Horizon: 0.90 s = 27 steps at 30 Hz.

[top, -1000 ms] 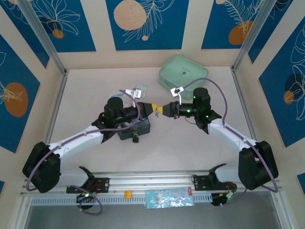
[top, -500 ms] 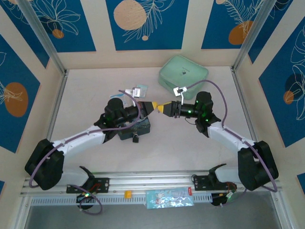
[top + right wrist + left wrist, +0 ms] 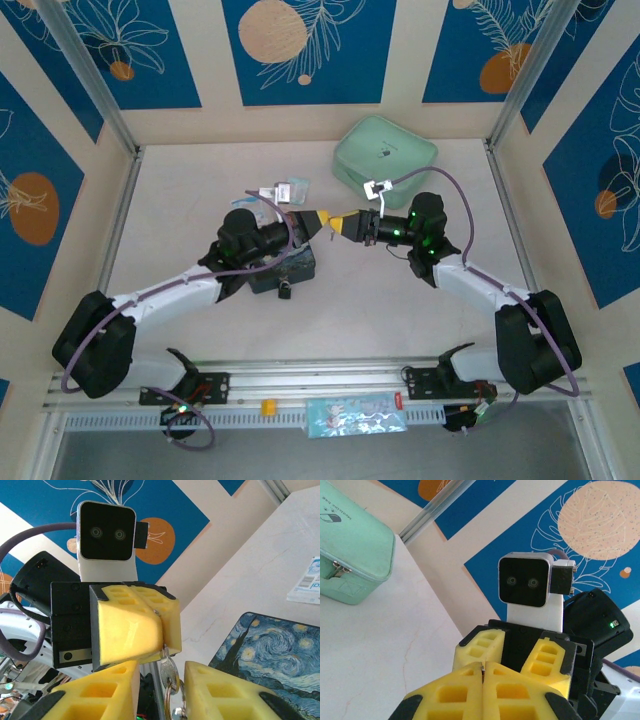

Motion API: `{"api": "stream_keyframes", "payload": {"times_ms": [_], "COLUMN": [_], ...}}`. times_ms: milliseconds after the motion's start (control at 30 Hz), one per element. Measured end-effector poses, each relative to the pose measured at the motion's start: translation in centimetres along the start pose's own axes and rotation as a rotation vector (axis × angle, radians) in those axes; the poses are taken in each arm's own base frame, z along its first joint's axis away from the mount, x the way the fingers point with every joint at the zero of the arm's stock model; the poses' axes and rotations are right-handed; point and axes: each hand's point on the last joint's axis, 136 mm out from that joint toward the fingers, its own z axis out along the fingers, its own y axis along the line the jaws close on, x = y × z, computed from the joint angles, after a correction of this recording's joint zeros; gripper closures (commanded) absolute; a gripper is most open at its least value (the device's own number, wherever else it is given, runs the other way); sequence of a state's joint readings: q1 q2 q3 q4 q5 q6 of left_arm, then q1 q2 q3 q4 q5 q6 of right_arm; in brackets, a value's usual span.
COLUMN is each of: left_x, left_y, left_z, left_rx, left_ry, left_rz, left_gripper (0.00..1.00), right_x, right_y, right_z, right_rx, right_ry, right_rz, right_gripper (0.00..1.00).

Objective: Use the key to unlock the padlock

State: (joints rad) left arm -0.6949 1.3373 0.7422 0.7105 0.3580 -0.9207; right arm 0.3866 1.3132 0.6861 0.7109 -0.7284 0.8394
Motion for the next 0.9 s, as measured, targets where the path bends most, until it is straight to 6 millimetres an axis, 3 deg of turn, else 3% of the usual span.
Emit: {"api": "stream_keyframes", "payload": {"times_ms": [400,700,733,833,900], "left_x": [-0.27,-0.06,0.01,0.17,0.1], "left_y": [-0.99,-0.31,-0.21,-0.1,0.01], "left_z": [0.19,0.11,0.1,0.04,-0.21], "left_rx": [0.031,0.01,0.006,-0.002,-0.016], "left_ry": [-0.034,-0.053,-0.054,-0.055,-0.062], "left_rz": [-0.019,-0.03,-0.031,-0.026,-0.024], "left_gripper": [1.0,1.0,0.96,0.43,0.21], "right_x": [-0.45,-0.23,-0.21,-0.14,-0.18], "right_y": [0.34,-0.32,-0.4,-0.61,-0.66], "right_z": [-0.01,0.1,0.05,-0.06,-0.12], "right_rx": [-0.009,-0.001,0.001,0.006,0.008], "right_ry": [-0.019,-0.02,-0.02,-0.021,-0.022], "right_rz": [-0.018,0.012,0.014,0.017,0.014], "right_gripper": [0.85,1.0,1.0,1.0,1.0]}}
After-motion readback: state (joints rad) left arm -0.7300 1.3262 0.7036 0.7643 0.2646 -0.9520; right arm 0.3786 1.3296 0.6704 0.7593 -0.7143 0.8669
